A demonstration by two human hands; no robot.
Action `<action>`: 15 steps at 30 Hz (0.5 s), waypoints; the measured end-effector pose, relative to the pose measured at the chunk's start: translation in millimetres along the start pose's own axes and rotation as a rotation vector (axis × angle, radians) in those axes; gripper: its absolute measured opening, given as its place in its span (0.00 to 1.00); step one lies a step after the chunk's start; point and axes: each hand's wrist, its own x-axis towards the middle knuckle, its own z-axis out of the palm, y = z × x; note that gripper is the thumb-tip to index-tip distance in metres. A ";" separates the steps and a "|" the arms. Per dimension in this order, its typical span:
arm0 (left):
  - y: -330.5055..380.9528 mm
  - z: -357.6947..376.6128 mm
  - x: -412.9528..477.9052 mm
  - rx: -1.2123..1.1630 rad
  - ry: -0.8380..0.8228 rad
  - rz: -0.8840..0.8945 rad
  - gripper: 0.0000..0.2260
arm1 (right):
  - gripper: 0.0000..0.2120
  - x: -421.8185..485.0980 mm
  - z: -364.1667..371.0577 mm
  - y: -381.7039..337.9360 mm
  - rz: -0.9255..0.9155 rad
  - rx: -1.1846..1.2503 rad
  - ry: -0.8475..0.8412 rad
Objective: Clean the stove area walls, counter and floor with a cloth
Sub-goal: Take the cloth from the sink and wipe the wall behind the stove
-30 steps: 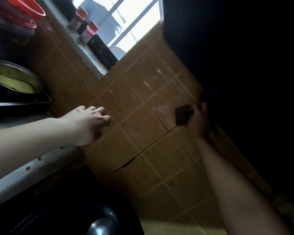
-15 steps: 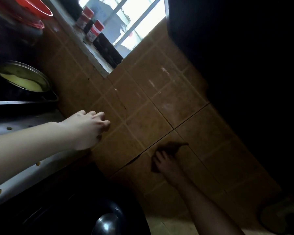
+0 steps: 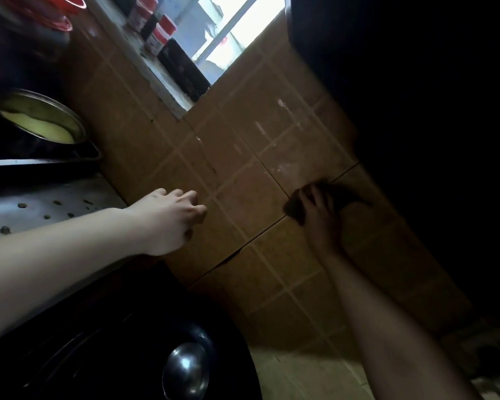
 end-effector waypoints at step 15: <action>30.5 -16.0 -18.2 0.110 0.008 0.052 0.14 | 0.18 -105.6 38.7 63.4 -0.671 -0.491 -0.405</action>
